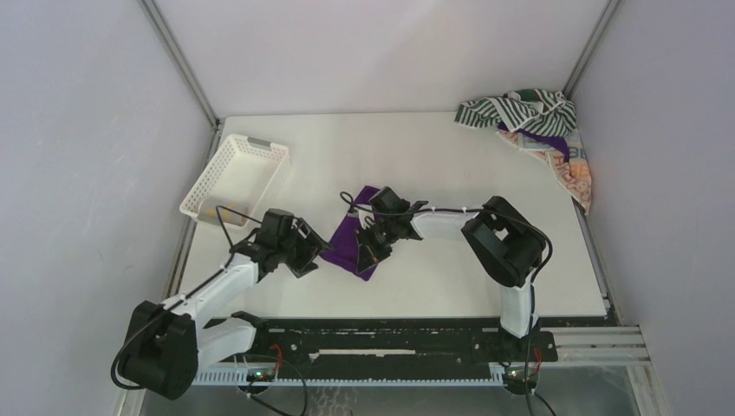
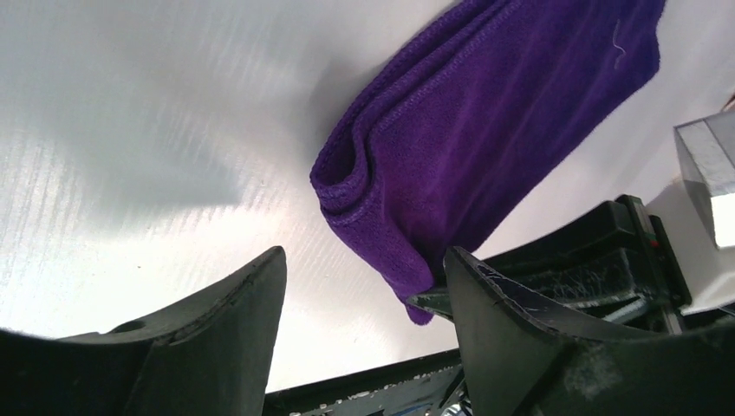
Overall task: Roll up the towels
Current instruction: Roll the towel at the center of the board.
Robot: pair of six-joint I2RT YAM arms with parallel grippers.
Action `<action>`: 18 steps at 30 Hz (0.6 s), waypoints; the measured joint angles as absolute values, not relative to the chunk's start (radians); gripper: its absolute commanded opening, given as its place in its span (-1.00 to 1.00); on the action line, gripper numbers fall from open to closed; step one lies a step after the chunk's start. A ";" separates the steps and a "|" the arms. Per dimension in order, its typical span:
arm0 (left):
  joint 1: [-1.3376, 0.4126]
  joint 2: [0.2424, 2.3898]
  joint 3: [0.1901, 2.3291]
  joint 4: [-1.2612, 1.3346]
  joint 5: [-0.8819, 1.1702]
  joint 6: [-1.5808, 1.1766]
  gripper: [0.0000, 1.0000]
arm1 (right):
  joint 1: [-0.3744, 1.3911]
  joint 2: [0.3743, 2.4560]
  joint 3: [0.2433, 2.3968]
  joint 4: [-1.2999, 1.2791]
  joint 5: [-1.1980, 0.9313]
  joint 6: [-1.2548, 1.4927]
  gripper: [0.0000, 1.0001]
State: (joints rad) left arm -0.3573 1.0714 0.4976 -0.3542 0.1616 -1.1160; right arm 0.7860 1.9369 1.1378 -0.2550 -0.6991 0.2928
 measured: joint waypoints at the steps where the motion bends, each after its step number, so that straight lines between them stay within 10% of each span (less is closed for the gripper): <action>1: -0.358 1.079 0.498 -0.354 0.162 -1.117 0.41 | 0.786 1.938 1.138 -0.249 -0.706 0.298 -1.00; 18: -0.364 1.336 0.681 -0.445 0.126 -1.092 -0.44 | 0.785 1.983 1.129 -0.196 -0.751 0.339 -1.00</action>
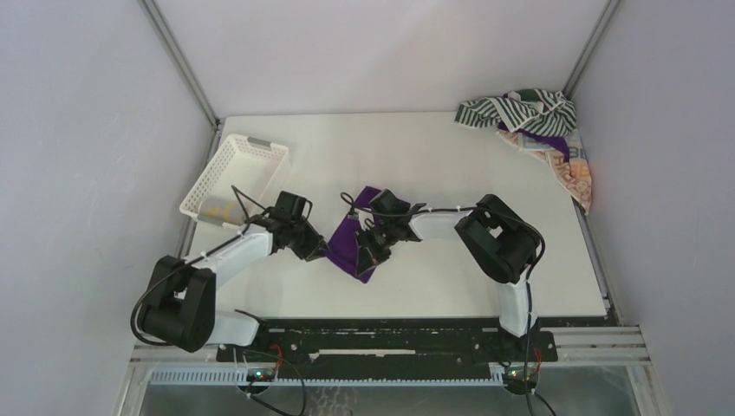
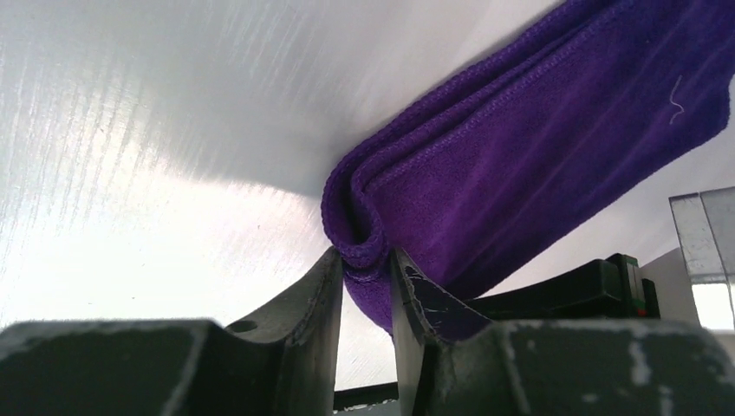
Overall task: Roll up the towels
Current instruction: Roll the towel at the center of the board.
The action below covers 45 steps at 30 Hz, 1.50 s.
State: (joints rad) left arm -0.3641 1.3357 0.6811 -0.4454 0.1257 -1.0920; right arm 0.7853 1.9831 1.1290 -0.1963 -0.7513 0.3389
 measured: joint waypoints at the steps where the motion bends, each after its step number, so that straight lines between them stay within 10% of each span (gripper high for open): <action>1: -0.364 1.347 0.691 -0.453 0.124 -1.088 -0.48 | 0.785 1.983 1.126 -0.191 -0.754 0.340 -1.00; 20: -0.364 1.507 0.833 -0.643 0.084 -1.017 -0.85 | 0.868 1.765 1.078 -0.178 -0.536 0.281 -0.05; 45: -0.364 1.560 0.893 -0.703 0.094 -1.000 -0.84 | 1.193 1.801 1.018 -0.130 0.099 0.062 -0.26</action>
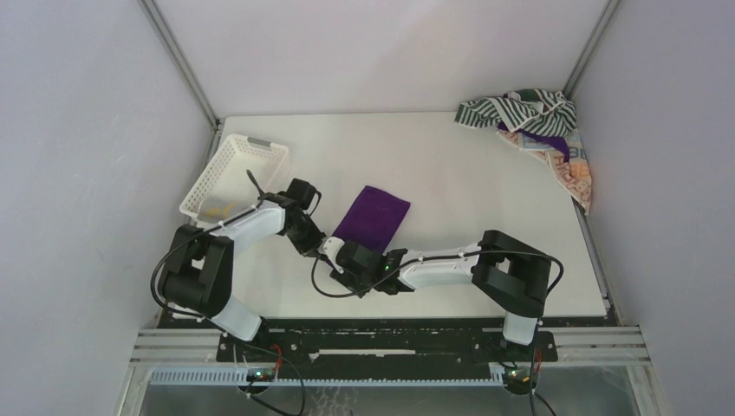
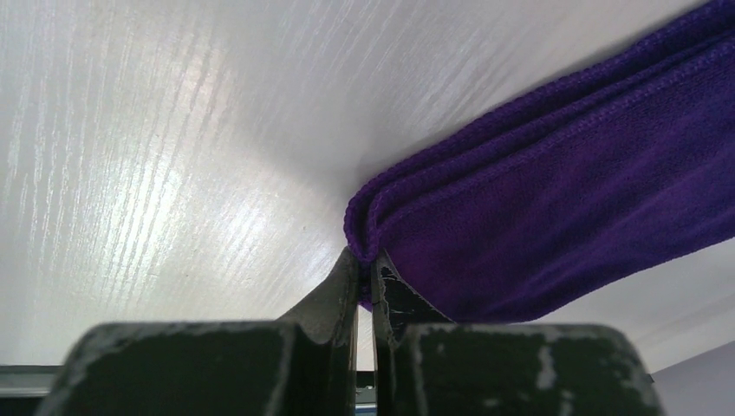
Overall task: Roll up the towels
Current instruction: Roll the towel at the center of the board.
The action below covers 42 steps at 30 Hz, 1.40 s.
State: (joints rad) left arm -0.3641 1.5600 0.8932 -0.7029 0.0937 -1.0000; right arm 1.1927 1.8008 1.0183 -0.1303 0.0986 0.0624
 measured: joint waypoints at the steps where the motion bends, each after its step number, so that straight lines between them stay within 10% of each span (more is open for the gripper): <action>1: -0.364 1.561 0.897 -0.704 0.094 -1.000 -0.84 | 1.193 1.802 1.018 -0.130 0.109 0.062 -0.26; 28: -0.364 1.570 0.910 -0.706 0.106 -0.982 -0.84 | 1.237 1.819 1.039 -0.160 0.239 -0.012 -0.16; 42: -0.364 1.570 0.926 -0.723 0.081 -0.972 -0.77 | 1.136 1.821 1.054 -0.176 0.092 -0.003 -0.97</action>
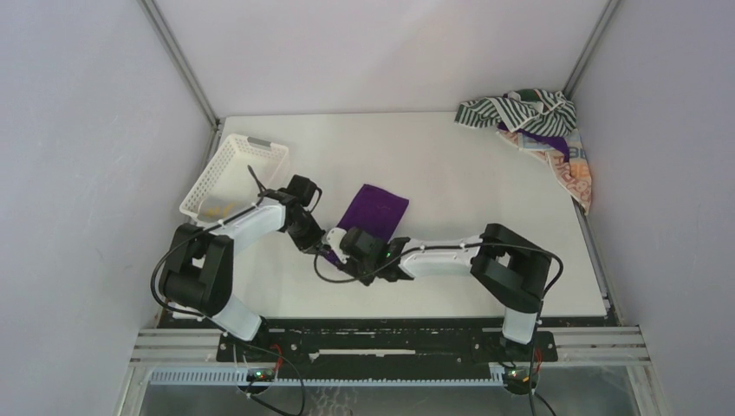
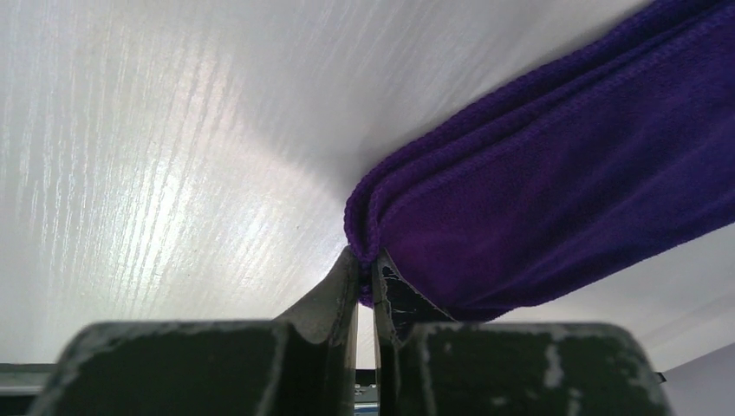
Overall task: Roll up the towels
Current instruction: Roll the towel at the center of the board.
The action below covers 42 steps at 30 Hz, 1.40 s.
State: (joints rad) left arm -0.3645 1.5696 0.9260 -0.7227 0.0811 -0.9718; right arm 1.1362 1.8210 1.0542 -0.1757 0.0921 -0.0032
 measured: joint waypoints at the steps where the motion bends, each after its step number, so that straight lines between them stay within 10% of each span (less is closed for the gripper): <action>1: -0.364 1.570 0.933 -0.726 0.080 -0.970 -0.76 | 1.115 1.818 1.054 -0.177 0.047 0.007 -0.97; 18: -0.373 1.661 1.014 -0.751 0.053 -0.919 -0.52 | 0.708 2.001 1.076 -0.099 -0.849 0.337 -0.97; 27: -0.370 1.682 1.047 -0.730 -0.020 -0.904 0.14 | 0.642 2.095 1.096 -0.090 -1.009 0.455 -0.98; 42: -0.388 1.038 0.537 -0.369 0.006 -1.040 0.33 | 0.610 2.158 1.116 -0.064 -1.106 0.542 -0.98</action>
